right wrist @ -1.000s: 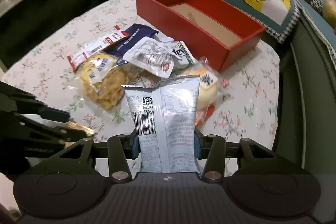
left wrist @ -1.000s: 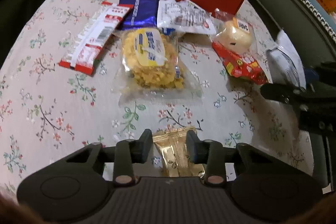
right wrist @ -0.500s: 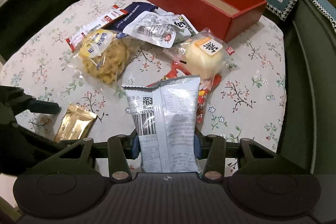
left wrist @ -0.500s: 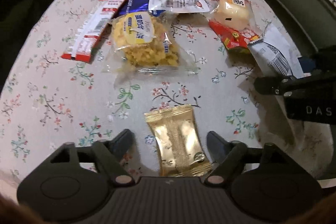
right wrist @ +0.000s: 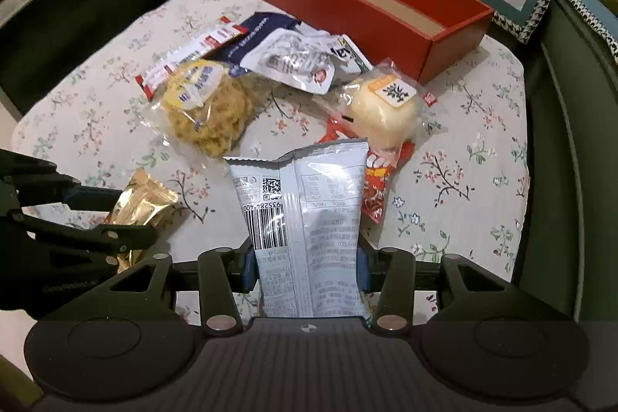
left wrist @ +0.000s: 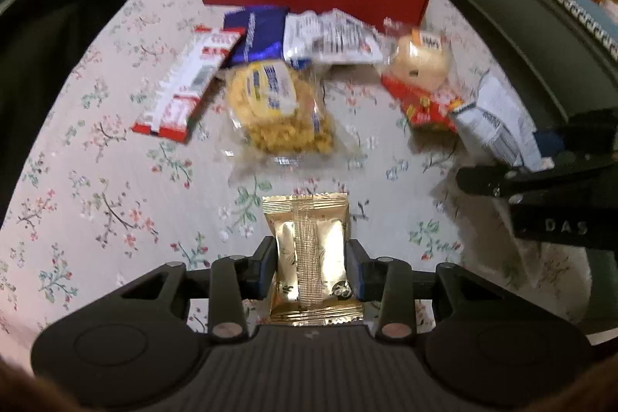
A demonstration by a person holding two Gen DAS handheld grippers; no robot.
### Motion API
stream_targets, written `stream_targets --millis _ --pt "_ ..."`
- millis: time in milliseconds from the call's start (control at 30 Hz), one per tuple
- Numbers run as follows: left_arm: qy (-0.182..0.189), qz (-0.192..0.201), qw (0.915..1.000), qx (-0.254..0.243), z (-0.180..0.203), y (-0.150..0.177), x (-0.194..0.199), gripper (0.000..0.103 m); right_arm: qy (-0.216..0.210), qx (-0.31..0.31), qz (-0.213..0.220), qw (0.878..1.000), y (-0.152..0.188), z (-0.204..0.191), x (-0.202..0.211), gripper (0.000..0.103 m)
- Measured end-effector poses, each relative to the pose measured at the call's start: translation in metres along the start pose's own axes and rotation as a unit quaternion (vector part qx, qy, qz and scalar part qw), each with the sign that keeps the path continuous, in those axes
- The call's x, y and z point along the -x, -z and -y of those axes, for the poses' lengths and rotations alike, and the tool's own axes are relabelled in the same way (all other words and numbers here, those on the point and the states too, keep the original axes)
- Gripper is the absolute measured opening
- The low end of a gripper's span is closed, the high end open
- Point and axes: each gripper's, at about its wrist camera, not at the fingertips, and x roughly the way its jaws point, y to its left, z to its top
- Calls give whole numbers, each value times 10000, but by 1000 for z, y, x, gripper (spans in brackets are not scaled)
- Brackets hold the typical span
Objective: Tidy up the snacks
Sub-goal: 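Carry both packets into the red box and open both tools to release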
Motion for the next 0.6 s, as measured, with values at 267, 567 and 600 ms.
stream_targets --millis 267,567,600 --pt "34 453 9990 48 -5 -23 17 81 62 -121 275 9995 -11 2 11 54" --pt "79 1022 9947 18 -7 -77 23 81 209 -434 690 9965 -46 18 21 54" --pt "79 1095 9940 -14 -6 -85 22 81 228 -459 730 9960 -51 19 21 54"
